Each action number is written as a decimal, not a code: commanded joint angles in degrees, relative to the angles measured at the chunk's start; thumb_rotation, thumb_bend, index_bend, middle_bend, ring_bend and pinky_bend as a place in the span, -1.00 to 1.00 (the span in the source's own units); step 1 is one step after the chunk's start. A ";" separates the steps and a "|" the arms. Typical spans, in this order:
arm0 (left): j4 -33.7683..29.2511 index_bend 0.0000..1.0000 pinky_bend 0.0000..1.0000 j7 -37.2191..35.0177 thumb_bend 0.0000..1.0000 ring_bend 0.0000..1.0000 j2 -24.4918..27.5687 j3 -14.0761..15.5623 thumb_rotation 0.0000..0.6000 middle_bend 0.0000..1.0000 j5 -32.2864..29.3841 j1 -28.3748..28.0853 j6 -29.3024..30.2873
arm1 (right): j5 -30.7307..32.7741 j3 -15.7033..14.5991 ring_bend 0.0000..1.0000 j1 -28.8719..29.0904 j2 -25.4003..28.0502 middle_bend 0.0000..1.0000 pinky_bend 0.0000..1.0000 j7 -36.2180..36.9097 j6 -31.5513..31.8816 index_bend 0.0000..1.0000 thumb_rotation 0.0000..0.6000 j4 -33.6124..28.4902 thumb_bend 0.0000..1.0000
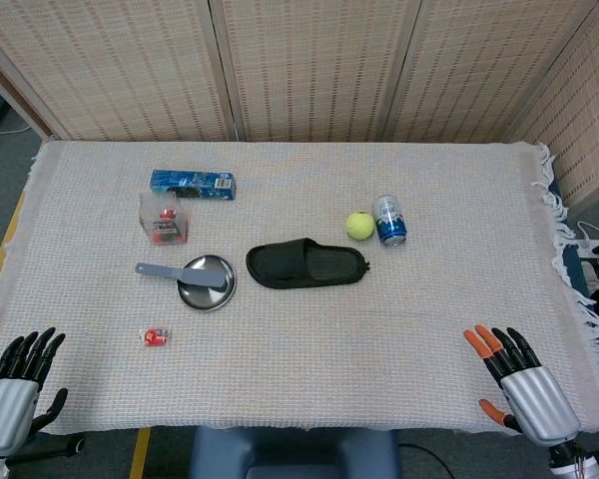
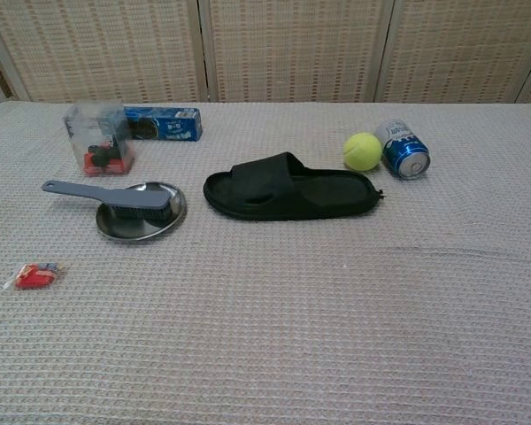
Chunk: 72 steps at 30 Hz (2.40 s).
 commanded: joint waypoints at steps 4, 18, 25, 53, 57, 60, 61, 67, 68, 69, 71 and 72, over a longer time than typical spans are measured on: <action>-0.50 -1.00 -0.68 -0.55 -0.25 -1.00 0.06 -0.32 1.00 -1.00 0.08 -0.39 -0.20 | 0.97 0.21 -1.00 -0.22 0.30 -1.00 -1.00 0.35 0.06 -1.00 1.00 0.09 -0.78; -4.47 -0.95 1.00 13.52 -0.21 0.55 -5.86 -11.54 1.00 -0.71 -14.06 -16.79 -21.82 | 6.63 2.08 -1.00 1.70 -1.83 -1.00 -1.00 -1.04 -5.45 -1.00 1.00 1.58 -0.78; 2.04 -0.78 1.00 15.16 -0.18 0.67 -12.92 -14.27 1.00 -0.60 -17.93 -24.74 -29.49 | 9.68 3.02 -1.00 2.13 -2.09 -1.00 -1.00 -1.45 -6.91 -1.00 1.00 1.88 -0.78; 26.70 -0.59 1.00 21.94 -0.18 0.68 -30.06 -15.21 1.00 -0.57 -26.45 -40.00 -38.97 | 15.21 3.12 -1.00 3.81 -1.48 -1.00 -1.00 -1.89 -12.18 -1.00 1.00 1.91 -0.78; 27.89 -0.52 1.00 21.87 -0.19 0.68 -30.78 -14.89 1.00 -0.48 -26.43 -40.65 -38.59 | 15.71 3.13 -1.00 3.95 -1.38 -1.00 -1.00 -2.07 -12.57 -1.00 1.00 1.83 -0.78; 28.97 -0.46 1.00 21.88 -0.19 0.68 -31.30 -14.50 1.00 -0.43 -26.13 -41.12 -38.27 | 16.00 3.02 -1.00 4.05 -1.34 -1.00 -1.00 -2.23 -12.95 -1.00 1.00 1.79 -0.78; 29.35 -0.44 1.00 21.86 -0.19 0.68 -31.49 -14.39 1.00 -0.40 -26.04 -41.24 -38.17 | 16.08 3.00 -1.00 4.07 -1.29 -1.00 -1.00 -2.26 -13.03 -1.00 1.00 1.71 -0.78; 31.65 -0.33 1.00 20.77 -0.19 0.69 -32.56 -13.88 1.00 -0.26 -25.78 -41.83 -37.92 | 16.10 2.92 -1.00 4.20 -0.95 -1.00 -1.00 -2.04 -13.09 -1.00 1.00 1.36 -0.78; 31.84 -0.31 1.00 20.31 -0.19 0.69 -32.54 -13.86 1.00 -0.24 -25.79 -41.87 -37.92 | 15.73 2.96 -1.00 4.21 -0.94 -1.00 -1.00 -1.56 -12.76 -1.00 1.00 1.50 -0.78; 31.98 -0.28 1.00 20.18 -0.19 0.69 -32.50 -13.78 1.00 -0.21 -25.67 -41.91 -37.77 | 15.46 3.00 -1.00 4.17 -0.95 -1.00 -1.00 -1.28 -12.43 -1.00 1.00 1.62 -0.78; 32.05 -0.24 1.00 19.96 -0.19 0.70 -32.40 -13.64 1.00 -0.16 -25.45 -41.89 -37.34 | 15.22 3.04 -1.00 4.10 -1.03 -1.00 -1.00 -1.01 -12.02 -1.00 1.00 1.86 -0.78; 31.86 -0.22 1.00 19.85 -0.19 0.70 -32.30 -13.56 1.00 -0.14 -25.29 -41.84 -36.96 | 15.13 3.11 -1.00 4.11 -1.20 -1.00 -1.00 -0.82 -11.87 -1.00 1.00 2.04 -0.78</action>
